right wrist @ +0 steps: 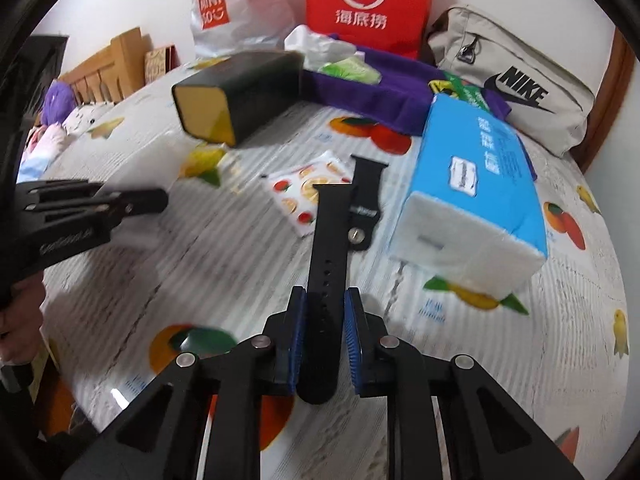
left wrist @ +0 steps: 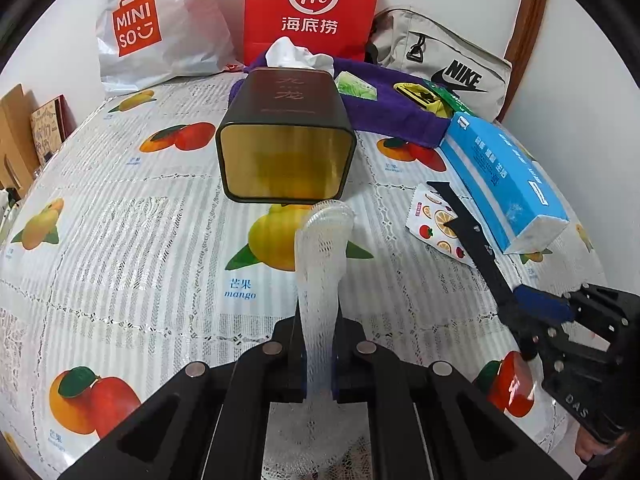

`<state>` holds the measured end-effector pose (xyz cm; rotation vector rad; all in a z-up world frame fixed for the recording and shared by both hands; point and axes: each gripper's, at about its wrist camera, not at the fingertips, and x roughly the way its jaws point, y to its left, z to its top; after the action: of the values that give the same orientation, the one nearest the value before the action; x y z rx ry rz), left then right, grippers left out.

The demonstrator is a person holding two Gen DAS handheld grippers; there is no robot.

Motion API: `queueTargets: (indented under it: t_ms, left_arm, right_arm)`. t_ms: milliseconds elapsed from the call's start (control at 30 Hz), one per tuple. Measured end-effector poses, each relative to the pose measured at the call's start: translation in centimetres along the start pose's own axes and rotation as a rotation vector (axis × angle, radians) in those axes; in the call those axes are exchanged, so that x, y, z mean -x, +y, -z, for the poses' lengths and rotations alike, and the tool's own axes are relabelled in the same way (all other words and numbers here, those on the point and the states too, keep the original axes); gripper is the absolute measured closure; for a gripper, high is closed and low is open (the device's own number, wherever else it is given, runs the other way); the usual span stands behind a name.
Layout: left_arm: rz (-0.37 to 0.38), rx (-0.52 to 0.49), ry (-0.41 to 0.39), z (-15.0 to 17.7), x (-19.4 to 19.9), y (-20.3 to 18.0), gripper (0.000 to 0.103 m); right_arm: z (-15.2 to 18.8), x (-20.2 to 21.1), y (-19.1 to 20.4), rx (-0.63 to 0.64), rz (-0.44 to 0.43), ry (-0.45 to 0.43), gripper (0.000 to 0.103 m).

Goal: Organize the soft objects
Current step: 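Lift the mesh sleeve with the left tool and watch strap with the right tool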

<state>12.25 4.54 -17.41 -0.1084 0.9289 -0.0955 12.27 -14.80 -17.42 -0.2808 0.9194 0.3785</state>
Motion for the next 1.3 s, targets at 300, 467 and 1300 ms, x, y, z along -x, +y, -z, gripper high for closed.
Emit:
queueTargets:
  t_ms: [300,467,1300]
  left_arm:
    - [0.013,0.015,0.01,0.0,0.2,0.3,0.095]
    - [0.017,0.015,0.015,0.0,0.3,0.3,0.095]
    - [0.008,0.037,0.028,0.7,1.1,0.3,0.095]
  right_arm:
    - [-1.4,-1.2,-0.5,-0.065,-0.038,-0.022,0.083]
    - [-1.3,-0.9,-0.5,-0.057,-0.057,-0.015,0.082]
    - [0.9,3.6,-0.9,-0.095,-0.09,-0.085,0.083]
